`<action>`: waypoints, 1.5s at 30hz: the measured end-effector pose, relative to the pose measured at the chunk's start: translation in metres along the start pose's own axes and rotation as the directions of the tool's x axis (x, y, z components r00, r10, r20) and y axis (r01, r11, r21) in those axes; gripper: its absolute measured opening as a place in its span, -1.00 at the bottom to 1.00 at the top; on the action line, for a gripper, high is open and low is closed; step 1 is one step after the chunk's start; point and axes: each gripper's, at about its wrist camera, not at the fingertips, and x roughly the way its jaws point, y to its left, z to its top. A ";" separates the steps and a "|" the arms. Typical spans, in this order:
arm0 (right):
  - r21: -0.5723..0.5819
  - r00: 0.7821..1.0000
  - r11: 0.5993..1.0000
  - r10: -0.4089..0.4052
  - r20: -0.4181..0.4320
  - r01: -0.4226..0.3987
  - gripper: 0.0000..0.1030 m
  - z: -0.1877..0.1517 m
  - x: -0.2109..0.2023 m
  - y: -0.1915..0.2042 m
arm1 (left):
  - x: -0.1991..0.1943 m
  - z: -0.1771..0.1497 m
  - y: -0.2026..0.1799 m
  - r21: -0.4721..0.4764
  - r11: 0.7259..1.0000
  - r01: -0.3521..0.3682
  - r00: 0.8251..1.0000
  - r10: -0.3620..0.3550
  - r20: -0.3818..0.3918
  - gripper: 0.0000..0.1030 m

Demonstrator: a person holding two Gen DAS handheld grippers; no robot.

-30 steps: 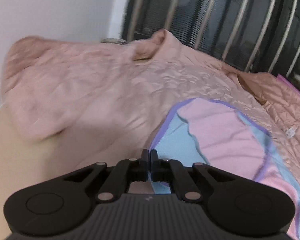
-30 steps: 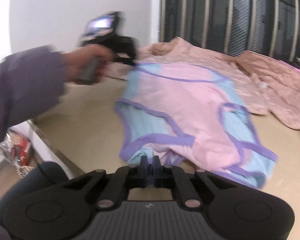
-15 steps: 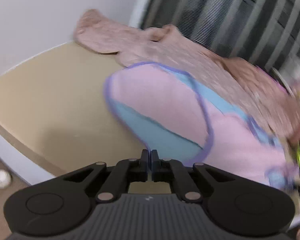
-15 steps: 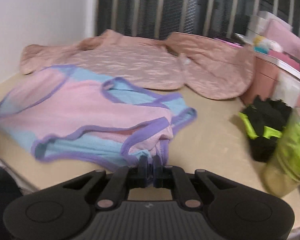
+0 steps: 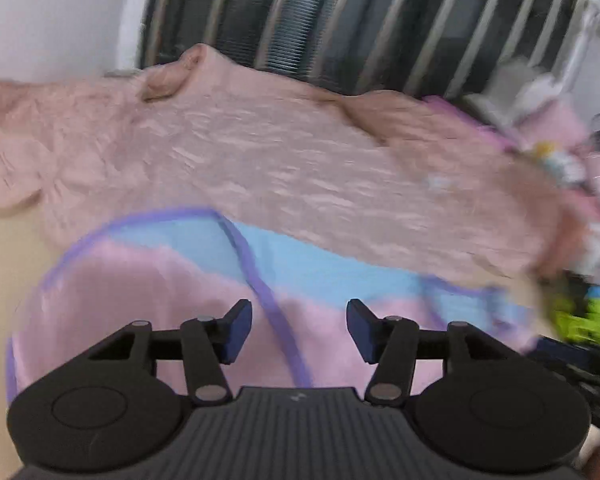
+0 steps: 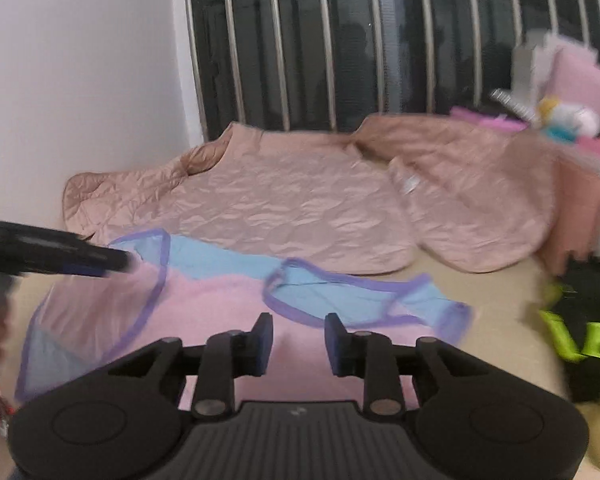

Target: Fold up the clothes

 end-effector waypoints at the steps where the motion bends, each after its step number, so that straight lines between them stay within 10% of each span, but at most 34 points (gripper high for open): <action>1: -0.003 1.000 1.000 -0.001 -0.007 0.001 -0.48 0.005 0.011 0.003 | 0.013 0.008 0.001 0.008 0.999 -0.034 0.999 0.034 0.003 0.06; 10: 0.074 0.998 0.997 0.028 -0.053 -0.024 -0.36 0.017 0.082 0.002 | 0.063 0.020 0.048 -0.181 0.983 0.020 0.999 -0.026 -0.031 0.05; 11: 0.085 0.998 0.996 0.026 -0.056 -0.021 -0.44 0.016 0.086 0.001 | 0.065 0.019 0.048 -0.175 0.984 0.010 1.000 -0.014 -0.021 0.01; 12: 0.096 0.998 0.995 0.024 -0.060 -0.018 -1.00 0.015 0.090 0.000 | 0.064 0.018 0.048 -0.176 0.984 -0.005 1.000 0.003 -0.015 -0.02; 19: 0.212 0.997 0.977 0.007 -0.071 0.008 -0.98 0.003 0.088 -0.031 | 0.061 0.010 0.038 -0.083 0.991 -0.101 0.994 0.104 0.027 -0.46; 25: 0.165 1.000 0.986 0.025 0.005 -0.025 -0.56 0.004 0.037 -0.030 | 0.032 0.005 0.042 -0.171 0.985 -0.033 0.999 0.032 -0.005 -0.27; 28: 0.133 0.997 0.989 0.066 0.038 -0.071 -0.34 -0.009 -0.013 -0.030 | -0.010 -0.018 0.037 -0.099 0.992 0.077 0.997 -0.078 -0.006 0.11; 33: 0.085 0.989 0.989 0.129 -0.071 -0.122 -0.35 -0.058 -0.053 -0.008 | -0.056 -0.075 0.032 0.047 0.975 0.219 0.973 -0.214 -0.088 0.19; 38: 0.100 0.971 0.972 0.221 -0.095 -0.212 -0.42 -0.080 -0.057 0.014 | -0.073 -0.100 0.044 0.079 0.975 0.206 0.974 -0.196 -0.116 0.18; 40: 0.081 0.975 0.978 0.202 -0.097 -0.194 -0.83 -0.081 -0.054 0.022 | -0.076 -0.105 0.036 0.139 0.978 0.157 0.984 -0.144 -0.104 0.18; 45: 0.043 0.987 0.992 0.124 -0.102 -0.120 -0.94 -0.092 -0.057 0.023 | -0.079 -0.123 0.015 0.303 0.953 0.019 0.999 -0.006 -0.046 0.17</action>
